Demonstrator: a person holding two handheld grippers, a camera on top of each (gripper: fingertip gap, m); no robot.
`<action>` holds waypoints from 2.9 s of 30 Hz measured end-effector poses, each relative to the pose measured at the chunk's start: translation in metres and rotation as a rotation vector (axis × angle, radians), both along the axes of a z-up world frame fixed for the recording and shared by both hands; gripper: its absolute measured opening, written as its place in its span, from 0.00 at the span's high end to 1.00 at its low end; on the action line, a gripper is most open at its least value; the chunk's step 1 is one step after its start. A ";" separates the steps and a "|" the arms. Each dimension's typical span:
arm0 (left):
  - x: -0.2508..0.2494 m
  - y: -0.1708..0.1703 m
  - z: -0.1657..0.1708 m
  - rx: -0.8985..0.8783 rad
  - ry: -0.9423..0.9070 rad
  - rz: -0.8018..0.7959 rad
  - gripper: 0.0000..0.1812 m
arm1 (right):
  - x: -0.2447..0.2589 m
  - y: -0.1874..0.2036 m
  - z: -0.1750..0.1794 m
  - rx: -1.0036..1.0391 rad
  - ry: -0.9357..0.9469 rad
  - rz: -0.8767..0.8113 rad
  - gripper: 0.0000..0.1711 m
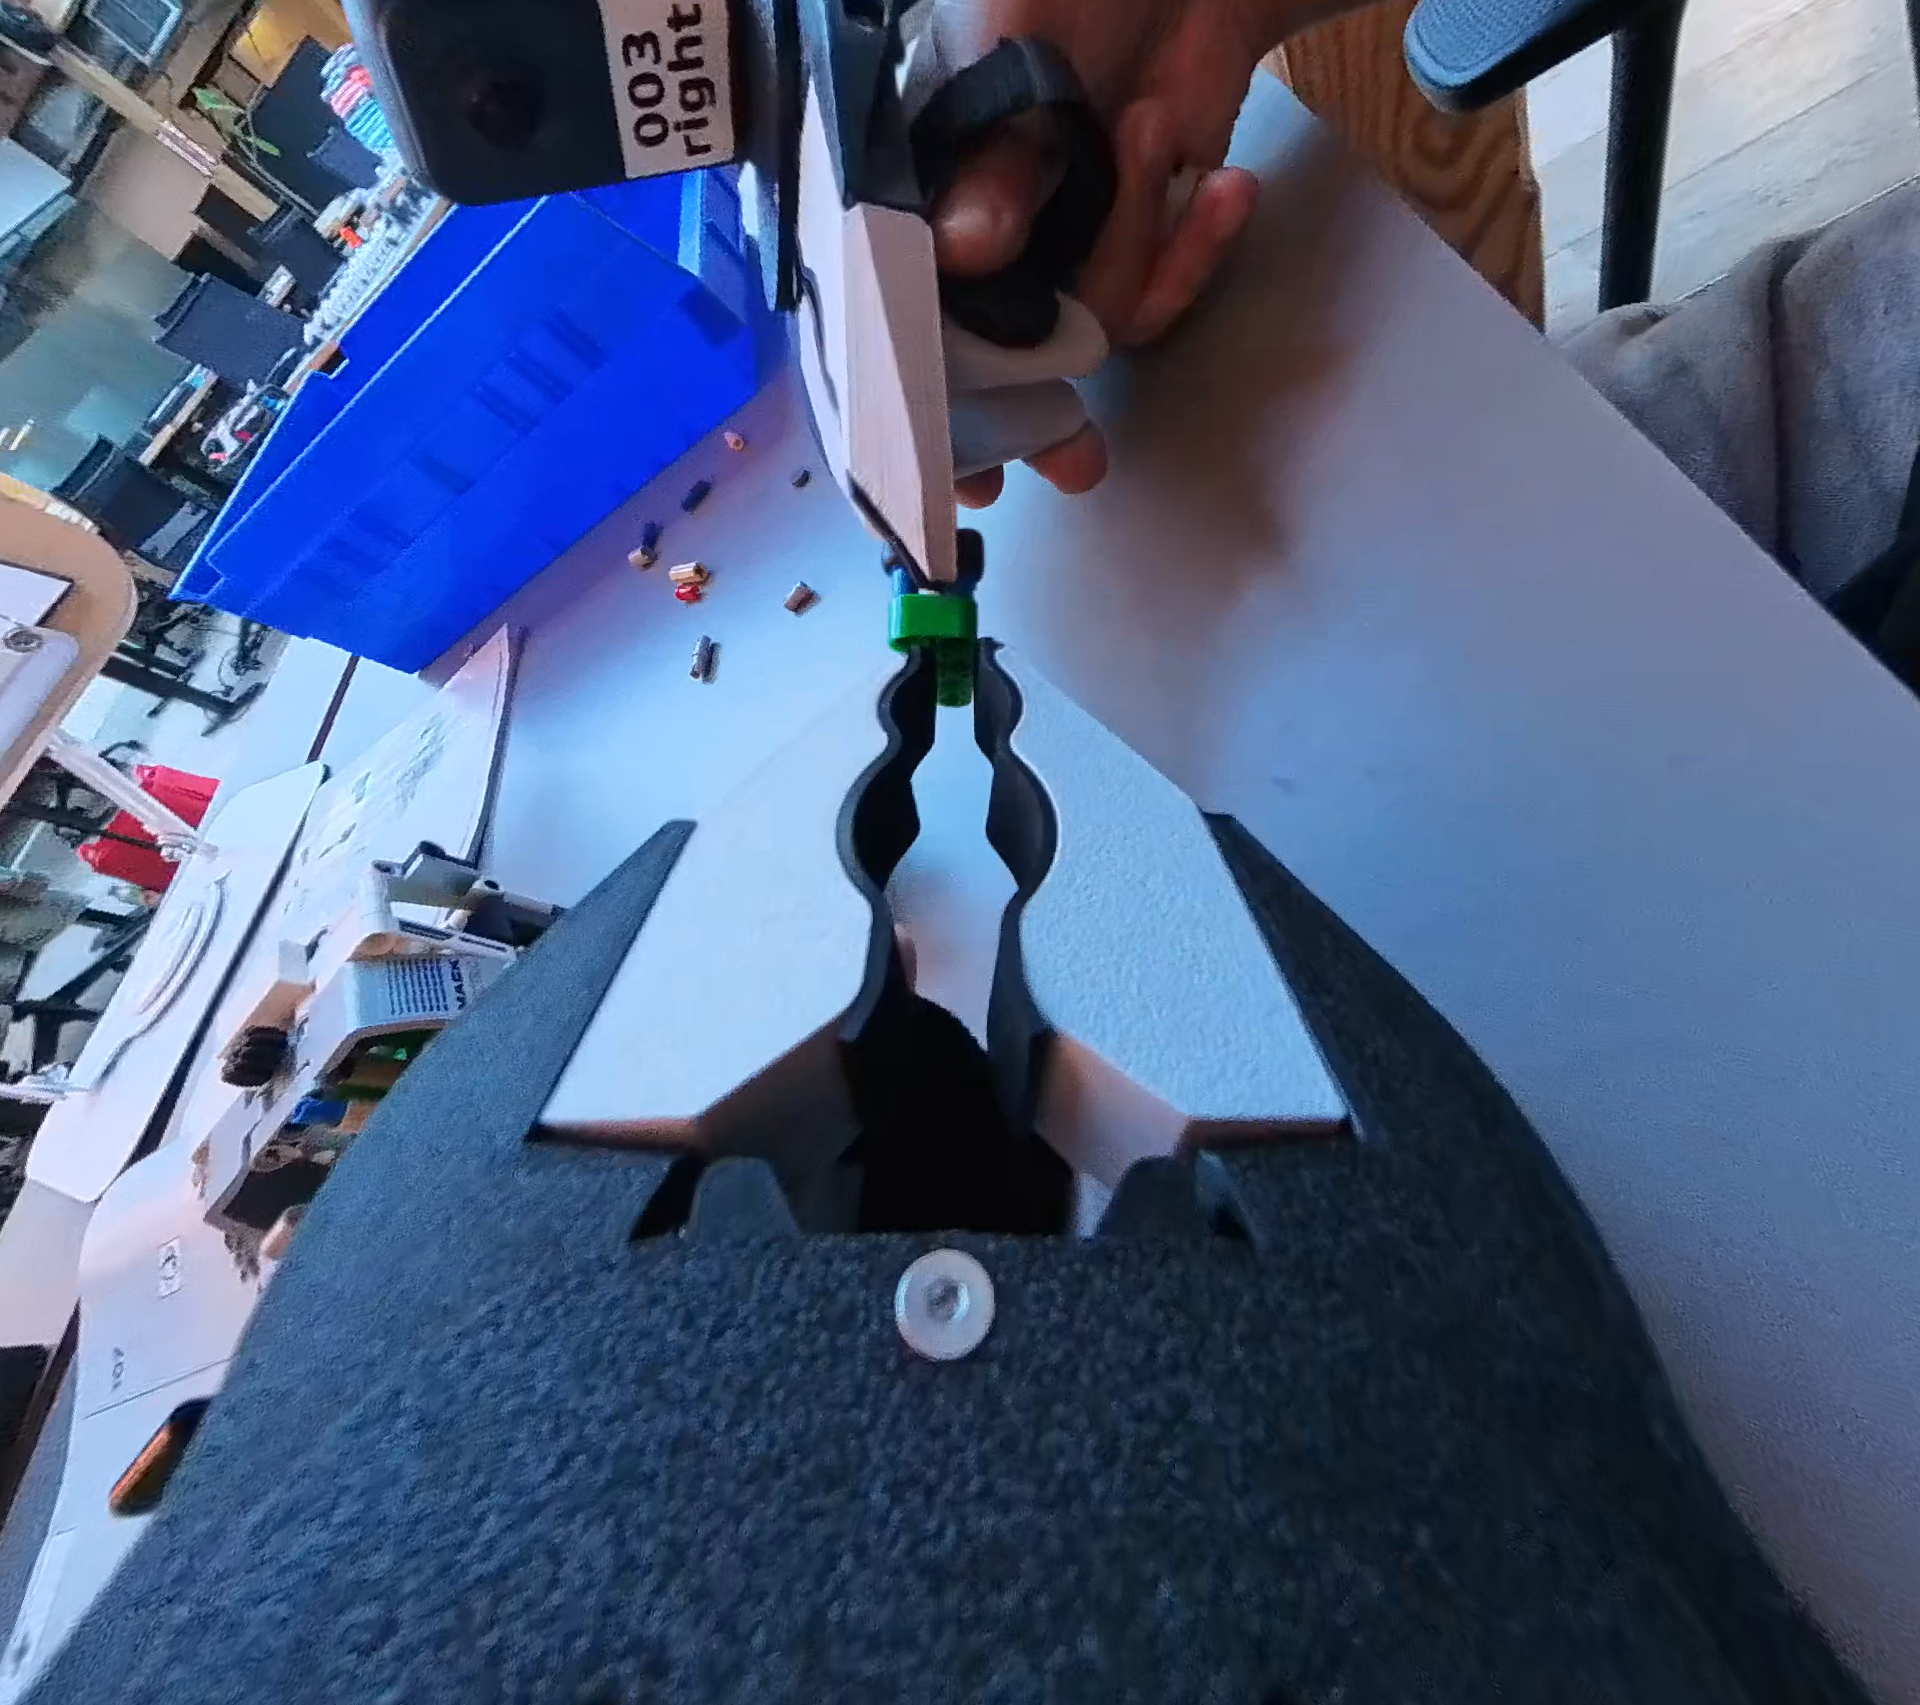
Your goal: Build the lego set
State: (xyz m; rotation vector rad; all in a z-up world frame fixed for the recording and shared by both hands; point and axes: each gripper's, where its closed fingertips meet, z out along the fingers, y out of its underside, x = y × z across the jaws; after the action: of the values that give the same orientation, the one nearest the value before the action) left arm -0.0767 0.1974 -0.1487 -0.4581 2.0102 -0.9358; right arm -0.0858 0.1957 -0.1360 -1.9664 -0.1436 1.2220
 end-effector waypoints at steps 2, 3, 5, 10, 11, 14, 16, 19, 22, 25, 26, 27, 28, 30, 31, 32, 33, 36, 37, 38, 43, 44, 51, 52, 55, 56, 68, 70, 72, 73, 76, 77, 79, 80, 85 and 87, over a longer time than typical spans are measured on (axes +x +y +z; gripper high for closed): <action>-0.001 -0.001 -0.001 0.003 0.002 -0.014 0.97 | -0.002 0.000 0.000 0.009 -0.013 0.003 0.99; -0.002 -0.001 -0.001 0.004 0.003 -0.020 0.97 | -0.002 -0.001 -0.001 0.007 -0.015 0.009 0.99; -0.002 -0.001 -0.003 0.015 0.009 -0.019 0.97 | -0.002 0.001 -0.002 0.013 -0.036 -0.002 0.99; 0.000 0.002 -0.002 0.006 0.014 -0.001 0.97 | 0.001 0.003 -0.001 0.011 -0.034 -0.023 0.98; 0.002 0.004 0.001 -0.023 0.014 0.014 0.97 | 0.003 0.005 0.002 0.037 -0.031 -0.041 0.98; 0.006 0.009 -0.001 -0.006 0.010 0.069 0.97 | 0.008 0.007 0.000 0.031 -0.053 -0.070 0.96; 0.009 0.012 0.000 -0.016 0.013 0.090 0.97 | 0.011 0.009 0.001 0.044 -0.059 -0.095 0.95; 0.010 0.013 0.001 -0.030 0.016 0.098 0.97 | 0.011 0.010 0.001 0.055 -0.068 -0.104 0.94; 0.010 0.014 0.002 -0.043 0.017 0.105 0.97 | 0.010 0.009 0.000 0.053 -0.071 -0.102 0.93; 0.011 0.015 0.002 -0.043 0.020 0.109 0.97 | 0.011 0.010 0.002 0.068 -0.078 -0.111 0.93; 0.011 0.015 0.002 -0.044 0.020 0.106 0.97 | 0.012 0.010 0.002 0.070 -0.075 -0.114 0.93; 0.010 0.014 0.003 -0.046 0.020 0.103 0.97 | 0.012 0.009 0.003 0.069 -0.063 -0.113 0.93; 0.010 0.014 0.003 -0.050 0.018 0.100 0.97 | 0.013 0.009 0.005 0.069 -0.041 -0.113 0.93; 0.009 0.014 0.004 -0.056 0.013 0.099 0.97 | 0.017 0.009 0.007 0.060 -0.008 -0.122 0.95; 0.009 0.014 0.004 -0.057 0.013 0.098 0.97 | 0.017 0.009 0.007 0.059 -0.003 -0.120 0.96; 0.009 0.014 0.004 -0.056 0.015 0.098 0.97 | 0.016 0.009 0.007 0.057 -0.009 -0.118 0.96; 0.010 0.014 0.004 -0.054 0.015 0.100 0.97 | 0.015 0.009 0.006 0.058 -0.021 -0.114 0.96; 0.010 0.014 0.004 -0.051 0.011 0.104 0.97 | 0.015 0.010 0.005 0.055 -0.024 -0.117 0.96; 0.010 0.014 0.003 -0.050 0.014 0.103 0.97 | 0.014 0.009 0.005 0.053 -0.026 -0.114 0.96; 0.010 0.014 0.003 -0.046 0.018 0.099 0.97 | 0.014 0.009 0.004 0.047 -0.027 -0.108 0.97; 0.003 0.005 -0.005 0.035 0.009 0.043 0.97 | 0.005 -0.001 -0.006 -0.013 -0.065 0.012 0.97; 0.002 0.004 -0.009 0.070 0.007 0.036 0.97 | 0.005 -0.002 -0.011 -0.034 -0.084 0.027 0.97; -0.004 -0.005 -0.017 0.141 0.001 -0.029 0.97 | -0.004 -0.011 -0.020 -0.083 -0.113 0.107 0.98; -0.005 -0.006 -0.018 0.145 0.003 -0.035 0.97 | -0.005 -0.011 -0.020 -0.086 -0.113 0.111 0.98; -0.005 -0.008 -0.021 0.174 0.001 -0.045 0.97 | -0.005 -0.013 -0.024 -0.098 -0.133 0.125 0.98; -0.004 -0.008 -0.022 0.176 0.005 -0.042 0.97 | -0.005 -0.012 -0.024 -0.099 -0.136 0.118 0.98; 0.017 0.019 -0.003 -0.001 0.023 0.172 0.97 | 0.011 0.007 -0.011 0.079 -0.275 -0.104 0.86; 0.019 0.024 -0.004 0.012 0.022 0.211 0.97 | 0.016 0.008 -0.012 0.108 -0.372 -0.166 0.86; 0.021 0.027 -0.007 0.055 0.013 0.257 0.97 | 0.028 0.014 -0.008 0.107 -0.426 -0.303 0.84; 0.022 0.028 -0.009 0.080 0.011 0.278 0.97 | 0.030 0.017 -0.004 0.112 -0.424 -0.366 0.81; 0.023 0.025 -0.008 0.144 -0.016 0.313 0.97 | 0.035 0.021 -0.002 0.088 -0.488 -0.520 0.78; 0.023 0.024 -0.007 0.160 -0.025 0.323 0.97 | 0.034 0.022 -0.001 0.083 -0.502 -0.556 0.79; 0.024 0.021 -0.006 0.184 -0.032 0.337 0.97 | 0.030 0.023 -0.001 0.068 -0.527 -0.603 0.79; 0.023 0.021 -0.007 0.196 -0.033 0.348 0.97 | 0.028 0.023 -0.001 0.067 -0.534 -0.616 0.81; 0.023 0.023 -0.007 0.244 -0.038 0.395 0.97 | 0.030 0.021 -0.003 0.068 -0.624 -0.689 0.84; 0.022 0.023 -0.008 0.256 -0.035 0.402 0.97 | 0.030 0.020 -0.003 0.073 -0.638 -0.696 0.84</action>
State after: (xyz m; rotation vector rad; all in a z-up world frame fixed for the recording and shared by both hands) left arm -0.0549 0.2199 -0.1566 -0.6641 1.8780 -0.4310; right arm -0.0563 0.2157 -0.1392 -2.0194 0.1675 0.1324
